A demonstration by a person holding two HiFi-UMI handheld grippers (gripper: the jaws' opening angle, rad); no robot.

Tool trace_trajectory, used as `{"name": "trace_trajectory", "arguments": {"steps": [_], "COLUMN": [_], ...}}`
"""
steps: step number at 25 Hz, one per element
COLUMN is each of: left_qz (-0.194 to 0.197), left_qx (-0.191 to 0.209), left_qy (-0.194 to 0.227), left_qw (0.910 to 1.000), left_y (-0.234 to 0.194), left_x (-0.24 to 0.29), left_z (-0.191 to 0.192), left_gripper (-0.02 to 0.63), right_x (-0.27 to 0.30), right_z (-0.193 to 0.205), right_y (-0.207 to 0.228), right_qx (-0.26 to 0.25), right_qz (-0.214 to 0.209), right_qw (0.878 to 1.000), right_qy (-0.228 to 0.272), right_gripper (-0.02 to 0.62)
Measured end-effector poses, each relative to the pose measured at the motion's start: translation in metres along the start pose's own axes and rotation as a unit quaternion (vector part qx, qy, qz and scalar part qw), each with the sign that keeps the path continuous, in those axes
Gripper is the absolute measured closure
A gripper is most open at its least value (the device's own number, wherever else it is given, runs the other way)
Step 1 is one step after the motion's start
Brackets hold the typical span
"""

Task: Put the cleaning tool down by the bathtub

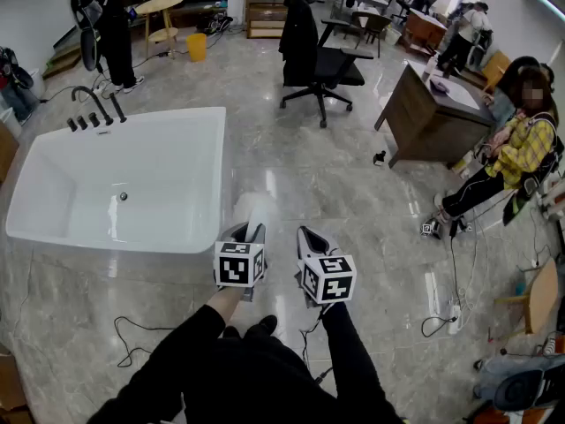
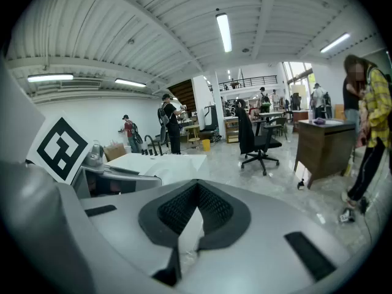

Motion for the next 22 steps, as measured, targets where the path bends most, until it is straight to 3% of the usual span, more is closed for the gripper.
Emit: {"name": "trace_trajectory", "arguments": {"steps": [6,22], "left_qz": [-0.011,-0.039], "left_qx": [-0.016,-0.036], "left_qy": [0.013,-0.001], "left_qw": [0.9997,0.9986], "left_y": [-0.01,0.01], "left_x": [0.003,0.043], "left_z": [0.001,0.005], "left_gripper": [0.511,0.511], "right_x": [0.005,0.024], "right_z": [0.006,0.007], "right_y": [0.003,0.058], "right_qx": [0.011,-0.012], "right_qz": [0.016,-0.047], "right_qw": [1.0,0.998], "right_qy": [-0.011,-0.048], "right_gripper": [0.595,0.595]}}
Point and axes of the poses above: the fingertips, and each gripper's own axes: x forward along the fingers, y to its right, z out of its underside, the point moved 10 cm from there along -x, backward along the fingers
